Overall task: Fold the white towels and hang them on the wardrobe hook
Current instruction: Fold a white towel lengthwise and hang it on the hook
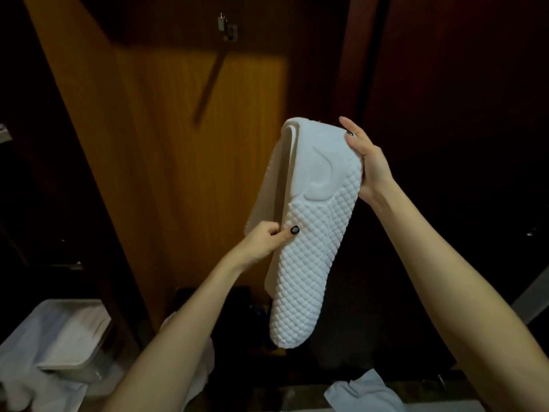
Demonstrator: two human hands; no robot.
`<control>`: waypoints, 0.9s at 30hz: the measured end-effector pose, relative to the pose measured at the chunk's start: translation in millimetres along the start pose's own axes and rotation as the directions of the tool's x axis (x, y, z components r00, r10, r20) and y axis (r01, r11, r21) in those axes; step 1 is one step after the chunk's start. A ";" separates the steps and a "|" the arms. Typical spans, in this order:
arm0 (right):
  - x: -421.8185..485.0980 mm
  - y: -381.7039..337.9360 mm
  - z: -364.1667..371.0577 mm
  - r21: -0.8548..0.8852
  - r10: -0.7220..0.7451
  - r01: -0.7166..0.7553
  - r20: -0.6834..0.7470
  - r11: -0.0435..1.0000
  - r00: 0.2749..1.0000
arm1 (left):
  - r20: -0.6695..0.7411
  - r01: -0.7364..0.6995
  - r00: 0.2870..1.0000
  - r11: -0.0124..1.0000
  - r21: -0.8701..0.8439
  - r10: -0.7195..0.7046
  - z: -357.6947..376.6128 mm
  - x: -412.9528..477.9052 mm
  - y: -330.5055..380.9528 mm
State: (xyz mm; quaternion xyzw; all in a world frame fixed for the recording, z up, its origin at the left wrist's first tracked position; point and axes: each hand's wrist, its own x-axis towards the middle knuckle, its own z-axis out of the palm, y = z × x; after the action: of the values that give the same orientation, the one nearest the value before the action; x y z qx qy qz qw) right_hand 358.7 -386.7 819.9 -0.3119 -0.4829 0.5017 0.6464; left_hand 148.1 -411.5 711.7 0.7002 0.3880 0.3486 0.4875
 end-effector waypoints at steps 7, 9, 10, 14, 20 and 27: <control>3.8 -8.2 -10.4 -0.070 -0.045 0.039 -0.089 0.997 0.995 | -0.158 -0.144 0.980 0.975 -0.171 0.117 -13.9 4.6 1.5; 6.3 -6.6 -9.9 -0.131 -0.077 0.058 -0.140 0.990 0.987 | -0.186 -0.149 0.975 0.979 -0.142 0.121 -19.7 5.5 -3.2; 8.0 -5.5 -9.5 -0.148 -0.088 0.063 -0.173 0.987 0.981 | -0.187 -0.157 0.973 0.982 -0.103 0.136 -21.9 4.7 -4.0; 12.6 -3.4 -13.0 -0.184 -0.097 0.054 -0.230 0.981 0.968 | -0.076 -0.157 0.984 0.987 0.029 0.159 -29.2 1.3 -8.1; 12.5 -1.0 -17.7 -0.178 -0.080 0.040 -0.224 0.983 0.971 | -0.025 -0.243 0.969 0.968 0.066 0.245 -37.8 0.2 0.6; 14.4 0.9 -22.3 0.129 -0.006 0.032 -0.200 0.991 0.980 | 0.136 -0.295 0.956 0.865 0.405 0.261 -51.0 7.0 -13.2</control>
State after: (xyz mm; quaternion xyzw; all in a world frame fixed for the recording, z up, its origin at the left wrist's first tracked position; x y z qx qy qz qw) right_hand 379.7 -370.9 816.1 -0.3128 -0.3847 0.4925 0.7152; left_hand 104.4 -381.4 714.3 0.8502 0.3299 0.2960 0.2842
